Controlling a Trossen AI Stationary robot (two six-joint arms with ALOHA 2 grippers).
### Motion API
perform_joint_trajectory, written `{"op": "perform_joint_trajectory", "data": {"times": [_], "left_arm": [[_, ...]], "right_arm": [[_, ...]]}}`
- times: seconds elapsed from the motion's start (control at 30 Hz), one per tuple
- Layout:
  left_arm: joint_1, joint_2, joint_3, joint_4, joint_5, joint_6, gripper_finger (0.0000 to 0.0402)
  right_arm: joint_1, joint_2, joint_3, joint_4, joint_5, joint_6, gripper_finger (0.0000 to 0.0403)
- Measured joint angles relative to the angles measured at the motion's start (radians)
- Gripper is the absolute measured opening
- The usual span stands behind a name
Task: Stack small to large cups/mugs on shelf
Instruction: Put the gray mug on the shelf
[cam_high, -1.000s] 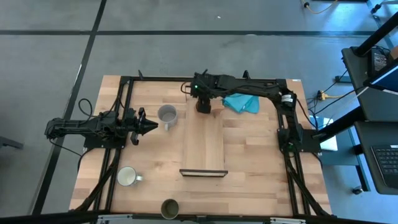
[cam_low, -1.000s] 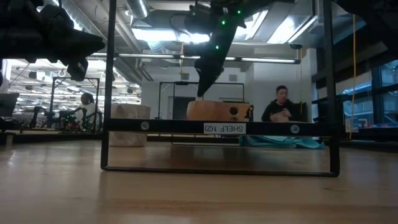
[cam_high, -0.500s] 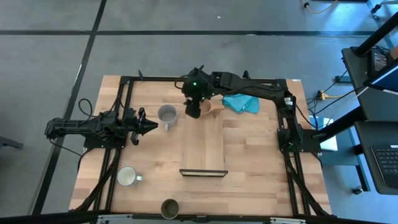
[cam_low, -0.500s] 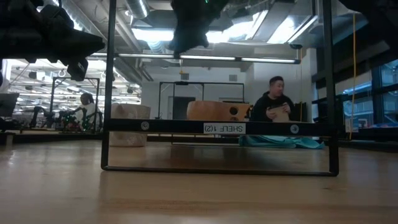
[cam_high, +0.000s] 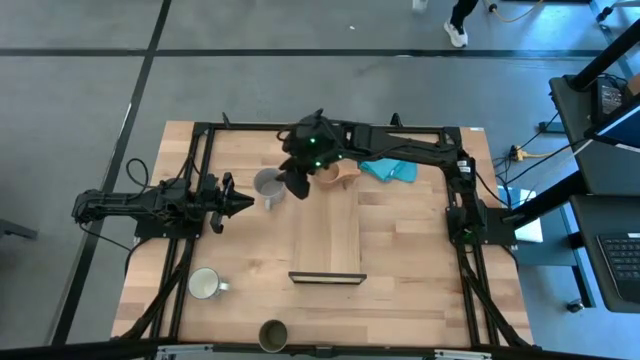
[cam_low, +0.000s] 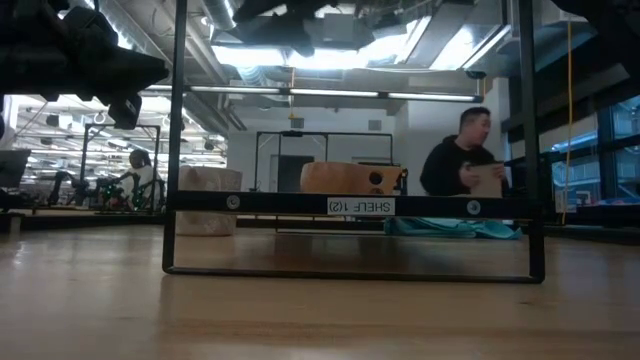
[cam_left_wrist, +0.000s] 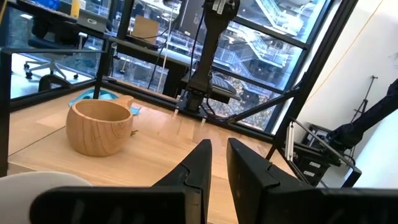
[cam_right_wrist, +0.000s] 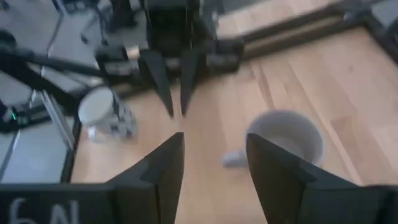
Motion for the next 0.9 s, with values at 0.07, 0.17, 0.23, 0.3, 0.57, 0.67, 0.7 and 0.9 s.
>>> {"op": "perform_joint_trajectory", "data": {"times": [0.07,0.17,0.23,0.3,0.57,0.67,0.7,0.9], "left_arm": [[0.0,0.0,0.0,0.0,0.0,0.001,0.0044],[0.0,0.0,0.0,0.043,-0.006,-0.016,0.0044],[0.0,0.0,0.0,0.066,-0.006,-0.033,0.0044],[0.0,0.0,0.0,0.096,-0.006,-0.067,0.0044],[0.0,0.0,0.0,0.306,-0.009,-0.419,0.0044],[0.0,0.0,0.0,0.365,-0.014,-0.414,0.0044],[0.0,0.0,0.0,0.37,-0.014,-0.393,0.0044],[0.0,0.0,0.0,0.376,-0.047,-0.324,0.0044]], "right_arm": [[0.0,0.0,0.001,0.032,0.001,0.006,0.0174],[0.002,0.0,0.002,0.05,0.002,0.006,0.0174],[0.002,0.0,0.002,0.06,0.002,0.007,0.0174],[0.002,0.0,0.002,0.061,0.002,0.007,0.0174],[0.005,0.0,0.002,0.059,0.001,0.077,0.0174],[0.009,0.0,0.002,0.059,0.001,0.082,0.0174],[0.012,0.0,0.002,0.058,0.001,0.081,0.0174],[0.02,0.0,0.002,0.051,0.041,0.081,0.0174]]}}
